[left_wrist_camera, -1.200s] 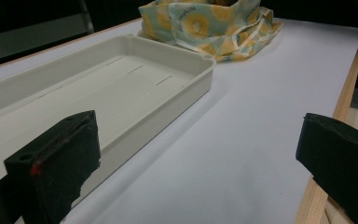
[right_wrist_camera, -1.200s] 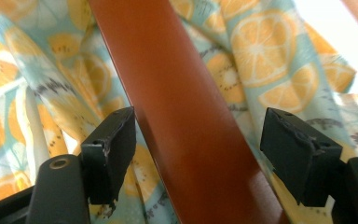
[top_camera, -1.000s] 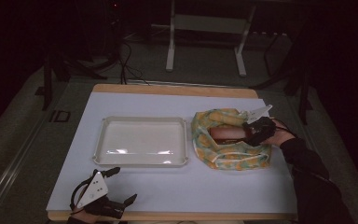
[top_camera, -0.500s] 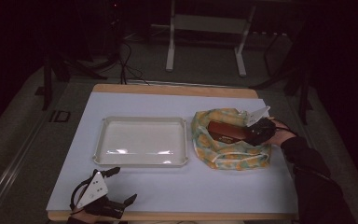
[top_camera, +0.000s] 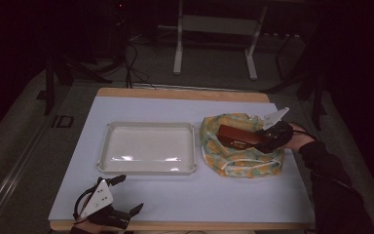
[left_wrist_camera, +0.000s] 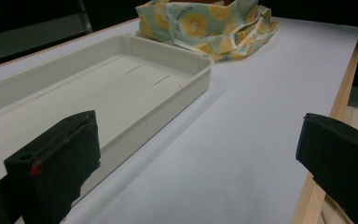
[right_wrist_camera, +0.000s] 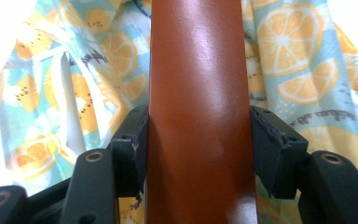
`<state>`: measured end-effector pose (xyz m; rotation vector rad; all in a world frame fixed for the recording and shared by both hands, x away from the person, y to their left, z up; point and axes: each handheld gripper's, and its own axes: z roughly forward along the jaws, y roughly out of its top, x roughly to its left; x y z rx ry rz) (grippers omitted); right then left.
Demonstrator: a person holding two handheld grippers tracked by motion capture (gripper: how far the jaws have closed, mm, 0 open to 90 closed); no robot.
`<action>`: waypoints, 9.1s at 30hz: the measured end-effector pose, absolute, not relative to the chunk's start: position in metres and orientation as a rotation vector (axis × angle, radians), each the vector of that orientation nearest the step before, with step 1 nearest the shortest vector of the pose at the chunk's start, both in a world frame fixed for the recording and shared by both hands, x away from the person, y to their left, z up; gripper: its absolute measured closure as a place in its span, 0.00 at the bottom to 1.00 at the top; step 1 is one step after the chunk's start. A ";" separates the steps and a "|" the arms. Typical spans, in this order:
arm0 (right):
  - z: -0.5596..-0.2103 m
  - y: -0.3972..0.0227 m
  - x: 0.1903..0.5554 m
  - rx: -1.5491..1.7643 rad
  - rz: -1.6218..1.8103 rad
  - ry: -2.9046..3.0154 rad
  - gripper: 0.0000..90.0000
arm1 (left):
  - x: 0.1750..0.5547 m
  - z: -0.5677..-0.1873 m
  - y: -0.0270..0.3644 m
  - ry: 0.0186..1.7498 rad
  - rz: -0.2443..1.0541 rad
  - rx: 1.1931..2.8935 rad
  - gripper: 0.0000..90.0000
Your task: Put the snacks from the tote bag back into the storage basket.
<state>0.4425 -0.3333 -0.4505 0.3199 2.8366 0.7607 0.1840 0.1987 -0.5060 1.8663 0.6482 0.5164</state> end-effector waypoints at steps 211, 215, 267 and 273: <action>-0.403 -0.124 0.428 0.246 1.090 2.767 0.12 | 0.181 -0.507 0.192 0.575 0.470 1.920 0.00; -0.400 -0.135 0.427 0.284 1.074 2.744 0.12 | 0.181 -0.507 0.192 0.576 0.470 1.922 0.00; -0.435 -0.278 0.337 0.852 1.217 2.129 0.12 | 0.181 -0.509 0.190 0.569 0.467 1.937 0.00; -0.452 -0.285 0.329 0.887 1.206 2.095 0.12 | 0.182 -0.509 0.189 0.567 0.467 1.941 0.00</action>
